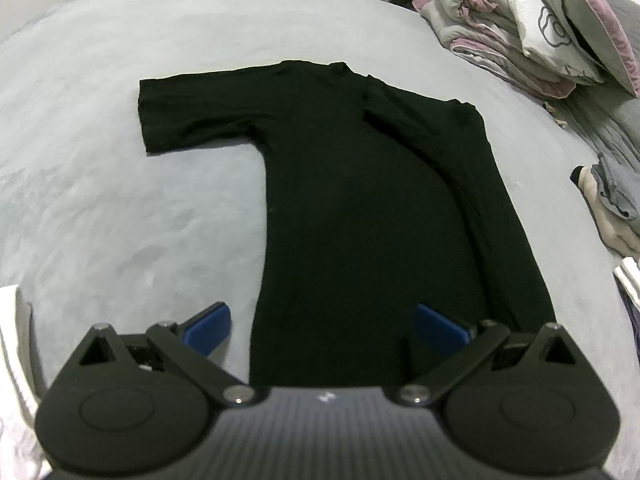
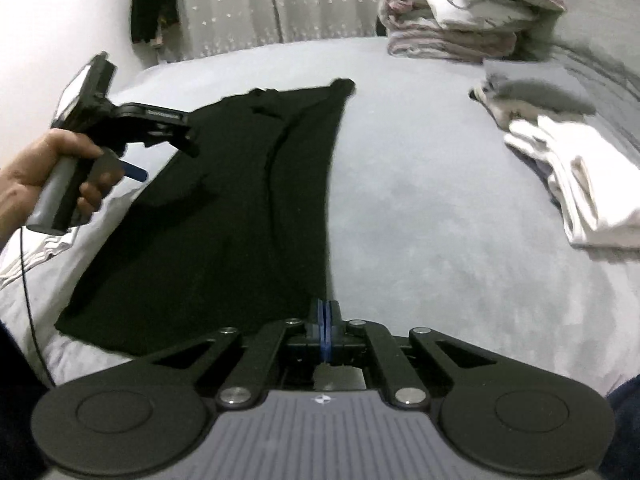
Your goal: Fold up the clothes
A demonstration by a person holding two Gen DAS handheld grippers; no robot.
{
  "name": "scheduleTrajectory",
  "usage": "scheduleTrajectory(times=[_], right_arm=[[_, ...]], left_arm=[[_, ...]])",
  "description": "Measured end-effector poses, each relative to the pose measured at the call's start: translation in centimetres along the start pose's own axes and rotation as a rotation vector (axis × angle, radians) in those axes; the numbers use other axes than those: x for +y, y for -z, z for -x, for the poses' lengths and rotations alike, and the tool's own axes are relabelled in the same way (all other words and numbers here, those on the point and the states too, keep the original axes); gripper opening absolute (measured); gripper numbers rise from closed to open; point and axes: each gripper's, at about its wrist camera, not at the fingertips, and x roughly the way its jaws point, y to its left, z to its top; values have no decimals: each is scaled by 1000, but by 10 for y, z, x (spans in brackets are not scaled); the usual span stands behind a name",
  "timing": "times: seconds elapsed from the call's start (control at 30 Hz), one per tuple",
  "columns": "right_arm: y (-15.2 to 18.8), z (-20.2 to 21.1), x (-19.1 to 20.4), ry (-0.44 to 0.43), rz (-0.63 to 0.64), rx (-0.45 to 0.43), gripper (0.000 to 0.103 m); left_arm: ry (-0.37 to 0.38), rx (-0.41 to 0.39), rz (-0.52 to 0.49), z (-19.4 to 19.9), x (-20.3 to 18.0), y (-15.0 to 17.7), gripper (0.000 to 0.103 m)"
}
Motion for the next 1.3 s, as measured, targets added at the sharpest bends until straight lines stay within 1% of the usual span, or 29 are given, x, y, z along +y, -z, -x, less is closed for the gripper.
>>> scheduleTrajectory(times=[0.13,0.17,0.2,0.23,0.27,0.3,0.33,0.37,0.4,0.43,0.57,0.6,0.67,0.73,0.77,0.8,0.83,0.87,0.9,1.0,1.03,1.1,1.13,1.2,1.23,1.27,1.3], right_arm=[[4,-8,-4,-31,-54,-5,3],[4,-8,-5,-42,-65,-11,6],[4,-9,-4,-51,-66,-12,14],[5,-10,-2,-59,-58,-9,25],[5,-11,0,-67,-50,-6,28],[6,-12,2,-67,-37,-1,28],[7,-13,4,-62,-20,6,25],[8,-14,6,-56,-3,13,17],[10,-15,7,-51,13,20,5],[8,-12,6,-48,16,11,5],[-11,14,-4,-45,-5,-65,5],[-14,17,-4,-51,1,-69,5],[-14,13,0,-52,19,-52,5],[-7,-1,0,-24,20,-1,6],[-2,-9,-1,-12,14,37,7],[2,-13,-2,7,12,54,16],[4,-13,-3,34,14,48,31],[6,-12,-3,61,15,41,37],[5,-9,-1,60,25,24,41],[-5,8,12,-13,76,-53,42],[-6,10,18,-59,85,-61,42],[-5,5,37,-185,91,-38,42],[0,0,46,-209,112,-18,42],[11,-12,64,-197,178,20,39],[15,-16,70,-173,207,31,21],[19,-17,72,-133,233,37,13],[19,-16,72,-120,237,37,11]], left_arm=[[-1,-1,-1,1,0,1,103],[-1,-2,0,1,0,1,103],[-1,-1,3,0,0,0,102],[1,1,5,0,0,0,103],[1,3,4,-1,0,0,103],[1,4,1,-1,0,1,103],[0,3,-2,-1,-1,1,103],[-1,2,-6,-1,-1,1,103],[-1,1,-6,0,-1,1,103],[1,1,-2,0,0,1,103],[5,1,6,-1,-1,1,103],[3,3,3,-2,-2,1,103],[-1,8,-6,-3,-3,2,103],[-4,7,-8,-3,-3,2,103],[-4,6,-6,-2,-2,2,103],[-3,5,-2,-1,-2,2,103],[-2,5,2,-1,-1,2,103],[-1,4,7,-1,0,2,103],[-1,4,10,-1,0,1,103],[3,7,10,-3,-1,1,103],[2,7,8,-3,-1,1,103],[0,4,8,-2,0,1,103],[-1,2,9,-2,1,1,103],[-1,-1,15,0,3,1,103],[1,-2,24,1,5,0,103],[2,-3,33,1,8,0,103],[5,-4,44,2,10,-2,103]])
